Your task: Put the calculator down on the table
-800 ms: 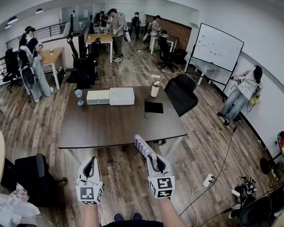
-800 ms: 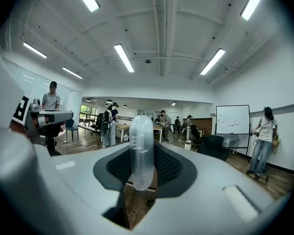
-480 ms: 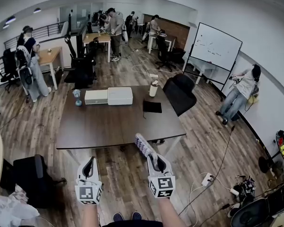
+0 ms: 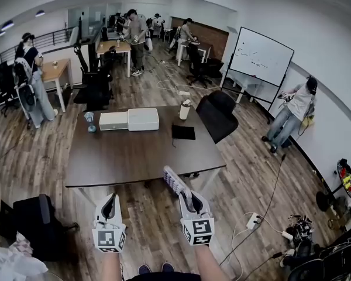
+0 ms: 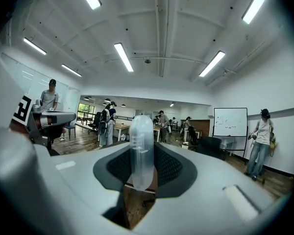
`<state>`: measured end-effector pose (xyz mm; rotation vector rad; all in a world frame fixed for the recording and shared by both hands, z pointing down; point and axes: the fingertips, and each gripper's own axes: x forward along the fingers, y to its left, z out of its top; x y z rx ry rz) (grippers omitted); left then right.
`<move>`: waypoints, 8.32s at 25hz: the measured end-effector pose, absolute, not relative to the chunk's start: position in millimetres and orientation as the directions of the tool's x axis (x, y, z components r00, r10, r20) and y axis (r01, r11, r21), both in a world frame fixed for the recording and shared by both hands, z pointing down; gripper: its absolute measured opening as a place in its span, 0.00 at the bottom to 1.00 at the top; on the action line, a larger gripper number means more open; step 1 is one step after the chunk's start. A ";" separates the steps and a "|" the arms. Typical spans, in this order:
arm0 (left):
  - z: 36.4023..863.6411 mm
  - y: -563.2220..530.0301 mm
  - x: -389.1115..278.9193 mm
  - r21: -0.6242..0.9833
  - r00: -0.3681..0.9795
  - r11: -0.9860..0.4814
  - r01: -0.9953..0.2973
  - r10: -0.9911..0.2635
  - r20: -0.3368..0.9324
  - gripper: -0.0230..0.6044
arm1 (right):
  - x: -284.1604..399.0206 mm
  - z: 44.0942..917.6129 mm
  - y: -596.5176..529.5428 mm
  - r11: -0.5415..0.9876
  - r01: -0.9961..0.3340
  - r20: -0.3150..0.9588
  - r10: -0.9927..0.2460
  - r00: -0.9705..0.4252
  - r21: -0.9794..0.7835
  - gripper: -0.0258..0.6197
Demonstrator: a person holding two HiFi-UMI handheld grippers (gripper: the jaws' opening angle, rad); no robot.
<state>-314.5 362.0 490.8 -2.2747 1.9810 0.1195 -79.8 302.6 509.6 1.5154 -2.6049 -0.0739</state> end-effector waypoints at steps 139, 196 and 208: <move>491.1 -325.9 -155.1 -0.001 0.246 -0.247 -0.969 -0.961 -0.126 0.03 | 67.1 520.9 -367.4 0.457 -0.850 0.072 -0.869 -0.490 -0.262 0.22; 529.2 -342.2 -159.6 0.020 0.203 -0.206 -0.978 -0.976 -0.082 0.03 | 121.4 839.6 -334.6 -0.235 -0.012 0.223 -0.904 -0.363 -0.972 0.22; 532.9 -342.9 -165.8 -0.004 0.192 -0.192 -0.981 -0.979 -0.074 0.03 | 126.4 896.5 -313.5 -0.293 -0.066 0.296 -0.882 -0.366 -0.954 0.22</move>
